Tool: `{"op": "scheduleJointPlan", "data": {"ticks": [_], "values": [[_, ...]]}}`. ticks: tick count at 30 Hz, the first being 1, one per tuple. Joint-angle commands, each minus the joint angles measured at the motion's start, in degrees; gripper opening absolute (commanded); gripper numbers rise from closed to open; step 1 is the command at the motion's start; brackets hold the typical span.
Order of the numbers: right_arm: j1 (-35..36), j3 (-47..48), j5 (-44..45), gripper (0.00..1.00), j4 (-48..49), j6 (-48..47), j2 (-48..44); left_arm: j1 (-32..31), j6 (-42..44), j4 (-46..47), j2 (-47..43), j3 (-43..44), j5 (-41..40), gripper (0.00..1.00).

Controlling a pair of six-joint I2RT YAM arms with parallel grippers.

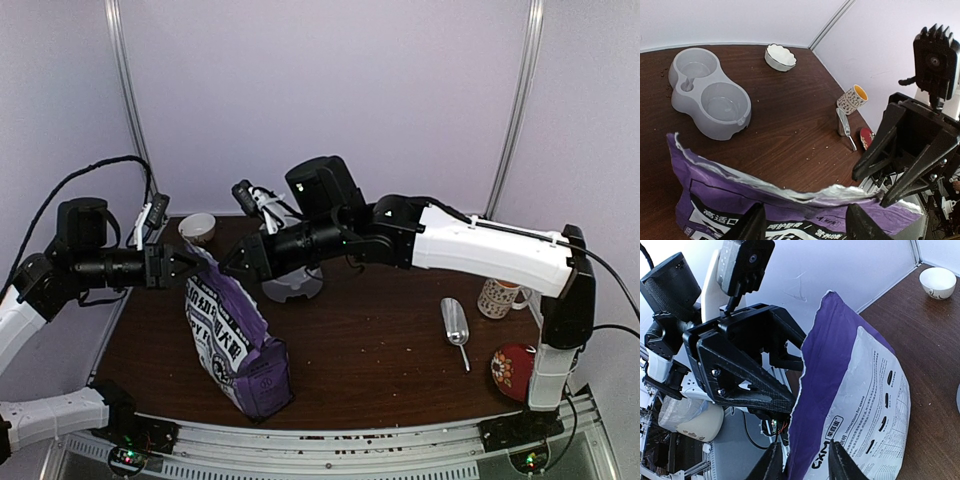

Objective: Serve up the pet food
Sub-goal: Adjust the pet food bag at the corner of the board.

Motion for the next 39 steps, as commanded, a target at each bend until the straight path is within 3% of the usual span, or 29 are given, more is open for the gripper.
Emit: {"op": "scheduleJointPlan", "data": {"ticks": [1, 8, 17, 21, 25, 39], "values": [[-0.62, -0.10, 0.58, 0.34, 1.23, 0.02, -2.79, -0.34, -0.02, 3.30, 0.52, 0.38, -0.98, 0.58], [-0.63, 0.53, 0.90, 0.35, 0.72, 0.02, -2.98, -0.37, 0.07, 3.28, 0.78, 0.20, -1.46, 0.58], [-0.63, 0.37, 1.13, 0.23, 0.79, 0.32, -2.88, -0.42, 0.34, 3.28, 0.68, 0.12, -1.36, 0.58], [-0.59, 0.80, 1.51, 0.33, 0.84, 0.42, -2.98, -0.44, 0.40, 3.28, 0.42, -0.06, -1.31, 0.58], [-0.63, 1.92, 1.42, 0.34, 0.65, 0.68, -2.57, -0.44, 0.32, 3.28, 0.35, -0.23, -1.36, 0.58], [-0.60, 1.46, 2.09, 0.10, 0.51, 1.04, -2.27, -0.51, 0.15, 3.28, -0.69, -1.12, -1.62, 0.58]]}}
